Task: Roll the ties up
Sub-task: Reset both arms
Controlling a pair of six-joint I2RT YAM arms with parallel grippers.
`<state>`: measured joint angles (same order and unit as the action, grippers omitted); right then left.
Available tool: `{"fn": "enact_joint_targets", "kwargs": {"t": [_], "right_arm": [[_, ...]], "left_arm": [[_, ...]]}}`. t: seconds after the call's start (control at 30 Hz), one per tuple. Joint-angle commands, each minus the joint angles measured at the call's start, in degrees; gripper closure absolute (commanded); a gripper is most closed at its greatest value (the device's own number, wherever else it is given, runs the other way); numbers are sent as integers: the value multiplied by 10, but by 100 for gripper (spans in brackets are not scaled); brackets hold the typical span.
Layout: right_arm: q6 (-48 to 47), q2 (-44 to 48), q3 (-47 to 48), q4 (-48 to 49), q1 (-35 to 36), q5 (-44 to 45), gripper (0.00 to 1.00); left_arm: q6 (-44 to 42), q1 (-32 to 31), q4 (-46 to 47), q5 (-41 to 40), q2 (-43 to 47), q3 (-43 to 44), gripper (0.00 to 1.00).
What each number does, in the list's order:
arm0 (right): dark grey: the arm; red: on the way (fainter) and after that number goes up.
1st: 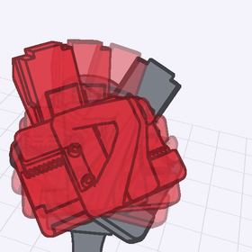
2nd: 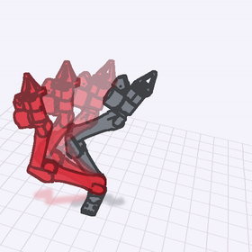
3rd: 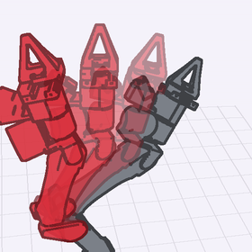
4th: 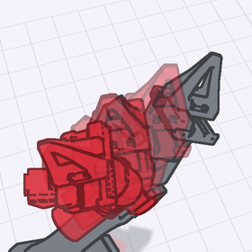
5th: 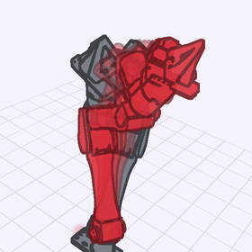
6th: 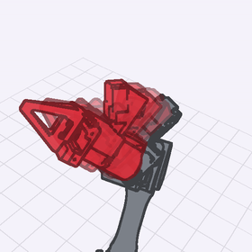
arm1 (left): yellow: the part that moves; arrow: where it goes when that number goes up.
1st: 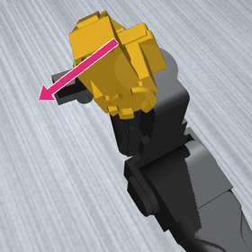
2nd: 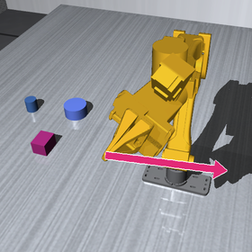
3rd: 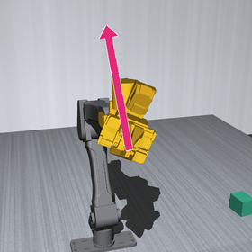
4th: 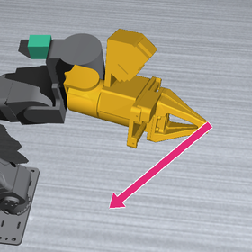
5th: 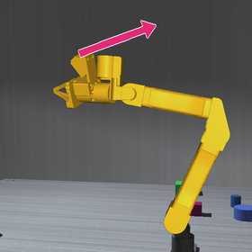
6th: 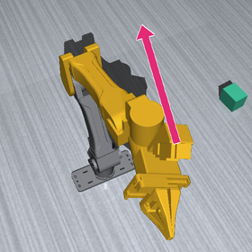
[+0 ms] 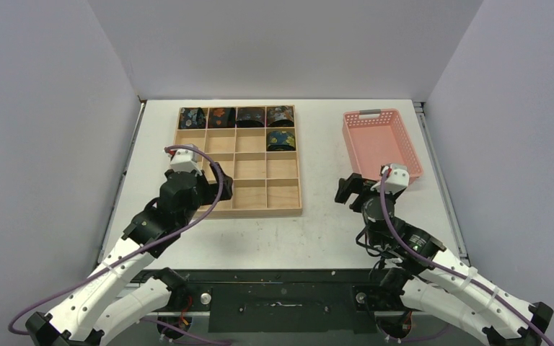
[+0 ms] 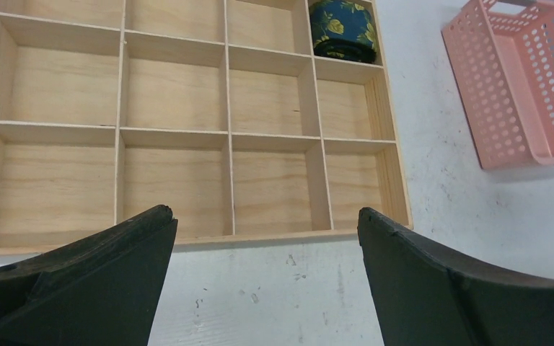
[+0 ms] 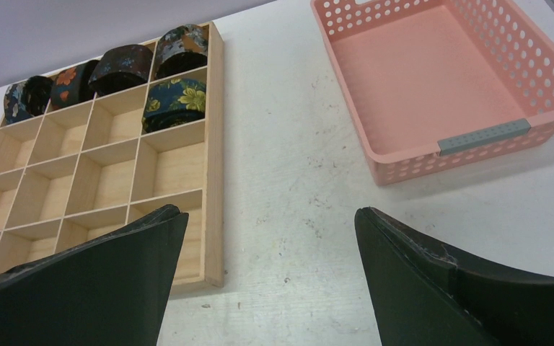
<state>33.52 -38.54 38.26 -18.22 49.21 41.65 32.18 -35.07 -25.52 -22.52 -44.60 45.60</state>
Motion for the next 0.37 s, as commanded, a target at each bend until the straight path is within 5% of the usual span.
{"fn": "enact_joint_targets", "kwargs": {"t": [0.0, 0.33], "right_arm": [[1, 24, -15, -11, -1, -4, 10], [17, 22, -18, -27, -1, 36, 10]], "left_arm": [[-46, 3, 16, 33, 13, 16, 4], [-43, 3, 33, -31, 36, -19, 3]]}}
